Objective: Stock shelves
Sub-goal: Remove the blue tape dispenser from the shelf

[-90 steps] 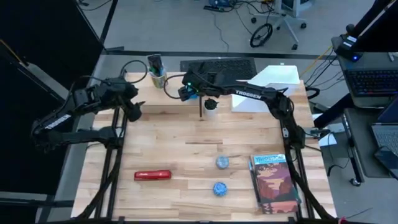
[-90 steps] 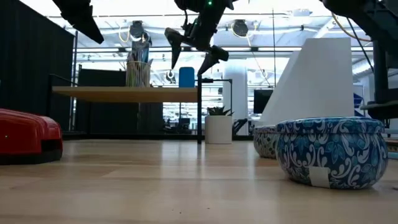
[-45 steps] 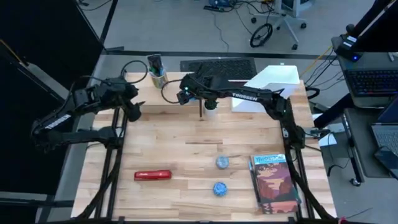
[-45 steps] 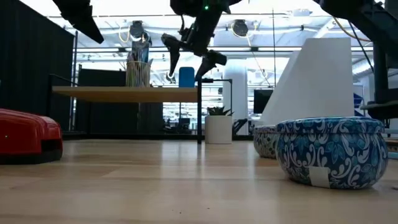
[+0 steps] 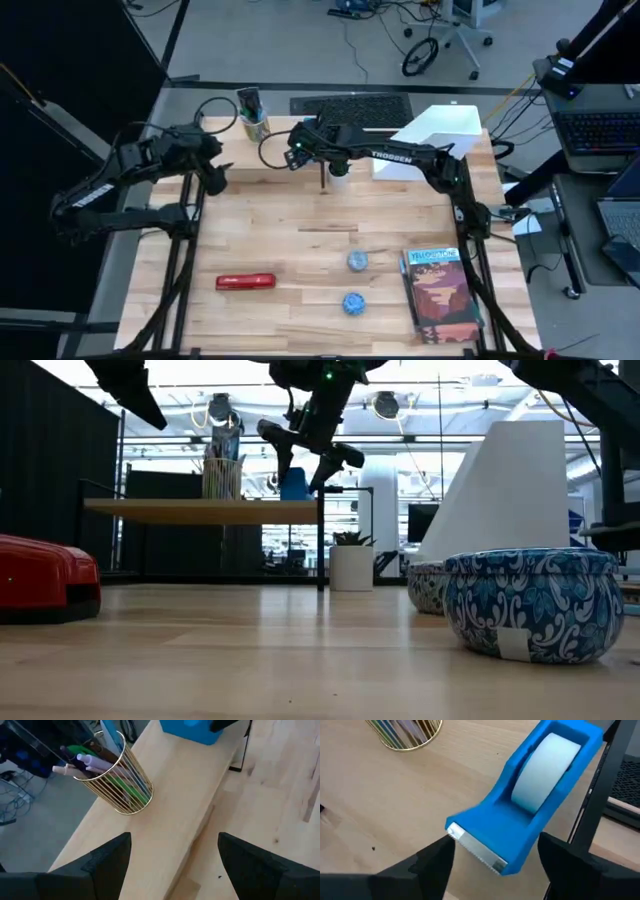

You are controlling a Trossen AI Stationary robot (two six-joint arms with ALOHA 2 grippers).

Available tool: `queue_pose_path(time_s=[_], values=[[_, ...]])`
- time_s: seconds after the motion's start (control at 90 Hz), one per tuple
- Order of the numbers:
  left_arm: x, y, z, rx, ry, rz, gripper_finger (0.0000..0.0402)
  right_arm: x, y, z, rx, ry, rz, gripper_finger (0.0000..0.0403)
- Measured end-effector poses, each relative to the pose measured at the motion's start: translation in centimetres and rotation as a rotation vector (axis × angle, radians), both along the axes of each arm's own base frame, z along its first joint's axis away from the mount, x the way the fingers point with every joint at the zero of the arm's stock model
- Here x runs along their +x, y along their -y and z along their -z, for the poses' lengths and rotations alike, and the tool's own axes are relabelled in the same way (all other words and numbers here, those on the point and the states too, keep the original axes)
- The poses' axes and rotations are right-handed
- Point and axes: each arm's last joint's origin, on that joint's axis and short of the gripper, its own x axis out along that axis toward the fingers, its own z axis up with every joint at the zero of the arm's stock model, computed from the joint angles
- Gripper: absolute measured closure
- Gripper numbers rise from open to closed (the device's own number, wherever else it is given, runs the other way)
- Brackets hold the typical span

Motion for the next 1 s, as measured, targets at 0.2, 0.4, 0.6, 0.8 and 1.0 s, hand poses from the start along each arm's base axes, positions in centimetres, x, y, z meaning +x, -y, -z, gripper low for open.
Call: queue_pose_path(time_s=[0.2, 0.4, 0.6, 0.8, 1.0], values=[[0.0, 0.0, 0.0, 0.000, 0.000, 0.001, 0.0119, 0.0, 0.0, 0.0, -0.019, -0.004, 0.007, 0.0208], [0.0, 0.0, 0.0, 0.000, -0.001, 0.001, 0.0119, 0.1, -0.2, 0.0, 0.020, 0.000, -0.025, 0.0221], [0.0, 0.0, 0.0, 0.000, -0.001, 0.001, 0.0119, 0.1, -0.4, 0.1, 0.064, 0.007, -0.054, 0.0202], [0.0, 0.0, 0.0, 0.000, -0.001, 0.001, 0.0119, -0.2, -0.3, 0.1, 0.071, -0.023, -0.068, 0.0151], [0.0, 0.0, 0.0, -0.001, -0.003, 0.000, 0.0119, -1.5, 0.0, -2.3, 0.062, 0.030, -0.036, 0.0109]])
